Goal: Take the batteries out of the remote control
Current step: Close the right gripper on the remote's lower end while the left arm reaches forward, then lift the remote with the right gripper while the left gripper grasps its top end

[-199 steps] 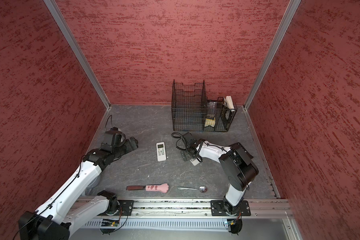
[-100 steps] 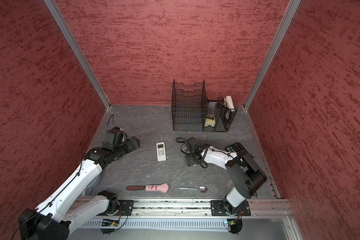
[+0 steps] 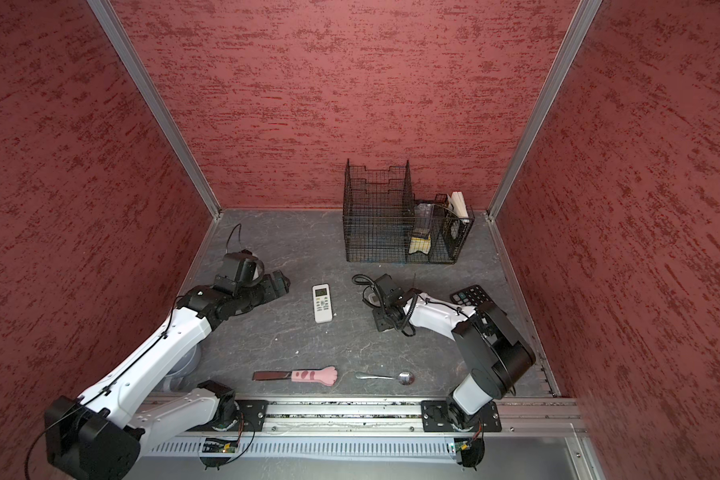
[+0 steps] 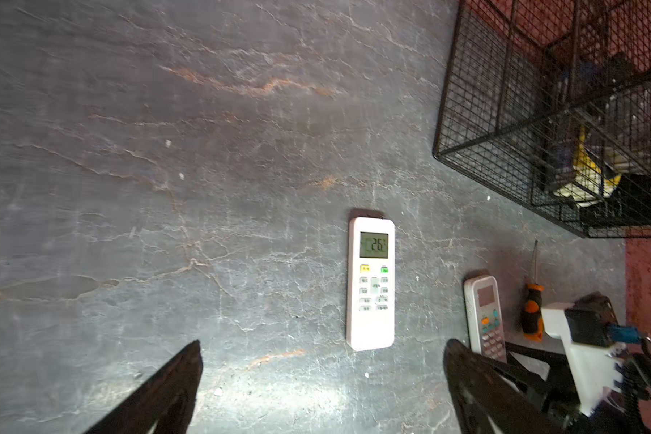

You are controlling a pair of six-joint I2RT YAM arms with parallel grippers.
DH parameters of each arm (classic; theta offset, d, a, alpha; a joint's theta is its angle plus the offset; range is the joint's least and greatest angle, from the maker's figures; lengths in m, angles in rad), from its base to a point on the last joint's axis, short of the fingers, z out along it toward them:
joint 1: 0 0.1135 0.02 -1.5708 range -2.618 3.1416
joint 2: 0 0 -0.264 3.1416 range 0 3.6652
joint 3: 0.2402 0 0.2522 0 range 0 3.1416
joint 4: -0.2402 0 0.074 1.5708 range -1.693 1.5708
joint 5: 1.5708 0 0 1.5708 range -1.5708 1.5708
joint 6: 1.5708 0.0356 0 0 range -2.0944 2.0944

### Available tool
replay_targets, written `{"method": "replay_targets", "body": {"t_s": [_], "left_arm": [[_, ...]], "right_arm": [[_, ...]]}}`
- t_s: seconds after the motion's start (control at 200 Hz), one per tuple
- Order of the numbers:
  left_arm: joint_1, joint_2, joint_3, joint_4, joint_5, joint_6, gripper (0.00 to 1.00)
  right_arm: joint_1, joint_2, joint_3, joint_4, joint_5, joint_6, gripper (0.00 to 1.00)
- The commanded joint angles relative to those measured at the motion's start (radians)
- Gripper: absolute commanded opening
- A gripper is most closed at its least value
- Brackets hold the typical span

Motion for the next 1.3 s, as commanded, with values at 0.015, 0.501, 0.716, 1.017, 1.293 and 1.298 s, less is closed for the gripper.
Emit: {"method": "replay_targets", "body": {"t_s": [0.015, 0.501, 0.716, 1.017, 1.293, 1.298], "left_arm": [[-0.058, 0.043, 0.023, 0.06, 0.097, -0.035, 0.99], [-0.239, 0.312, 0.049, 0.497, 0.35, -0.122, 0.81], [-0.258, 0.378, 0.051, 0.671, 0.384, -0.163, 0.69], [-0.259, 0.478, 0.082, 0.741, 0.437, -0.196, 0.61], [-0.26, 0.538, 0.131, 0.789, 0.456, -0.208, 0.51], [-0.26, 0.538, 0.132, 0.791, 0.457, -0.209, 0.51]], "right_arm": [[0.005, -0.057, 0.015, -0.026, -0.035, 0.006, 0.36], [0.025, -0.196, 0.109, -0.061, -0.129, 0.001, 0.32], [0.034, -0.227, 0.129, -0.035, -0.184, 0.014, 0.32], [0.034, -0.244, 0.156, -0.023, -0.212, 0.023, 0.31], [0.035, -0.239, 0.174, -0.019, -0.238, 0.029, 0.3], [0.035, -0.239, 0.174, -0.019, -0.238, 0.029, 0.3]]}}
